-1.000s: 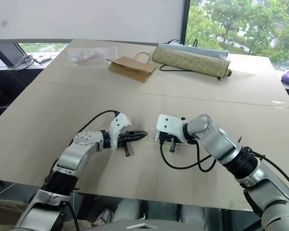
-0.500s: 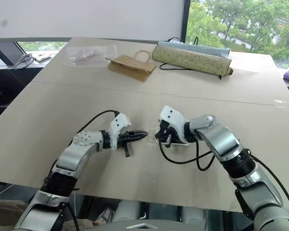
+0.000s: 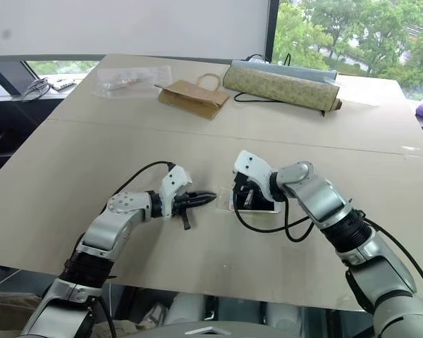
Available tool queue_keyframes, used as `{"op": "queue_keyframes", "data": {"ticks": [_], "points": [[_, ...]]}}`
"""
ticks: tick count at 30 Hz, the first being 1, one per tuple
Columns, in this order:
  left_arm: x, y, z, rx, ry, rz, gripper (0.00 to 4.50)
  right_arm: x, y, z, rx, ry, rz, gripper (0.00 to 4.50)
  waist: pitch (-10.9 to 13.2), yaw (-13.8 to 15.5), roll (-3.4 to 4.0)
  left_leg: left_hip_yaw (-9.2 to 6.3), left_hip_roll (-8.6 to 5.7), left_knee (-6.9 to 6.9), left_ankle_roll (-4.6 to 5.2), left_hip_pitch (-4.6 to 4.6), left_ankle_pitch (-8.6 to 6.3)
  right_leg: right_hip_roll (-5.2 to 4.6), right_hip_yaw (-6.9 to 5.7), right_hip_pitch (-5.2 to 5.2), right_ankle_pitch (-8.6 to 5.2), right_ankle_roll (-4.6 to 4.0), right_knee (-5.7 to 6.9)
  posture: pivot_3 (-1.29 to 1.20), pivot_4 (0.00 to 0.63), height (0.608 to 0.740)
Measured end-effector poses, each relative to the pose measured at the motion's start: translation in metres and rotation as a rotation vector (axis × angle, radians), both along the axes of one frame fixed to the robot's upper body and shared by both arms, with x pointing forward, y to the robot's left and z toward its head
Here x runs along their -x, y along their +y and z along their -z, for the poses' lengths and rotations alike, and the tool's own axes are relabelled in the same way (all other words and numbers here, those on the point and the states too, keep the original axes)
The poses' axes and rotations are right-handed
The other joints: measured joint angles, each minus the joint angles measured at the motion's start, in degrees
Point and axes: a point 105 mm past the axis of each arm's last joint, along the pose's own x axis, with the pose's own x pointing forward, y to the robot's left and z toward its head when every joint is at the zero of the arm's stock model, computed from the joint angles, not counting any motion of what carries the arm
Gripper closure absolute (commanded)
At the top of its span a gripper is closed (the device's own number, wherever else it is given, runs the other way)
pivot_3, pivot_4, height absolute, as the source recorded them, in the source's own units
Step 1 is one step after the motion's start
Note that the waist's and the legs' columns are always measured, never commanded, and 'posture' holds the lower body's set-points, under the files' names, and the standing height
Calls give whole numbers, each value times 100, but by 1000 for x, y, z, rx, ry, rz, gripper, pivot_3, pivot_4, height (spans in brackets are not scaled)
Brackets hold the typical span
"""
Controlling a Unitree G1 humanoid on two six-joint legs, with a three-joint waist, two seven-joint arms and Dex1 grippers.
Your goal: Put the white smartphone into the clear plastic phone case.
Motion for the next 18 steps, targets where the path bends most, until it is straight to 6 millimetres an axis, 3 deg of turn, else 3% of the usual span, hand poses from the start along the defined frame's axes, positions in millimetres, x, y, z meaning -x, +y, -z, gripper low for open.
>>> {"op": "queue_keyframes", "data": {"ticks": [11, 18], "points": [[0, 0, 0, 0, 1, -1, 4412, 6, 2, 8, 17, -16, -26, 4500, -2, 0, -1, 0, 0, 0, 0, 2, 0, 0, 0, 1, 0, 0, -1, 0, 150, 740], [0, 0, 1, -2, 4, -6, 4412, -4, 10, 12, 26, -120, 16, 4500, -17, -16, -17, -1, 1, 1, 0, 11, 0, 0, 0, 7, 0, -1, 3, 0, 150, 740]]}}
